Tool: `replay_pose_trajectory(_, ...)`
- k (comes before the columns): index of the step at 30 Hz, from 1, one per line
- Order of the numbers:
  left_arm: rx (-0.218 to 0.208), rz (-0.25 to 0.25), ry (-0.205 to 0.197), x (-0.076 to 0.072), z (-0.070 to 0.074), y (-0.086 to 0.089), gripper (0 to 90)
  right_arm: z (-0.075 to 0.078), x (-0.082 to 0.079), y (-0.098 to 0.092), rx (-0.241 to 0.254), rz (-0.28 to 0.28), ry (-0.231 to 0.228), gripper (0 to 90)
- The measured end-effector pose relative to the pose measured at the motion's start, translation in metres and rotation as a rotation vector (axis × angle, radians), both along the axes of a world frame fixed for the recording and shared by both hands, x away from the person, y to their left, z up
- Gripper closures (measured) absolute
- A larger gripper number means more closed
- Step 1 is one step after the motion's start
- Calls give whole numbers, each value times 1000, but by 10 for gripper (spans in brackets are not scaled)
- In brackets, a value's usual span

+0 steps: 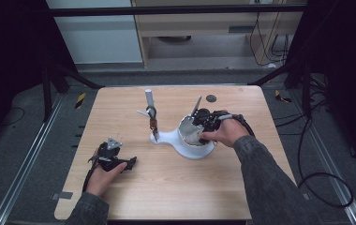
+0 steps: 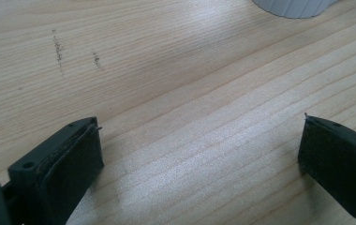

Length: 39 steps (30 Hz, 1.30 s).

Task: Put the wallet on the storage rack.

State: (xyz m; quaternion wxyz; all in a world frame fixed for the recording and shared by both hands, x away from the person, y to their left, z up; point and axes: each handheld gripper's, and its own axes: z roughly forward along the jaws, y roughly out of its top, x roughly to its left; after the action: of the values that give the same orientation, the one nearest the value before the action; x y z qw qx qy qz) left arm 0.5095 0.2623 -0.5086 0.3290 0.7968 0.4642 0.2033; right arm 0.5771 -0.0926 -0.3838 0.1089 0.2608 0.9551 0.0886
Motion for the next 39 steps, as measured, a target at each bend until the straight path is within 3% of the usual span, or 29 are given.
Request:
replay_pose_trajectory(23,1,-1,1,0,0,0,0,-1,-1,-4,34,-10,-8,287)
replay_pose_trajectory(39,-3,3,-1,0,0,0,0,8,-6,-7,70,-13,-35,276)
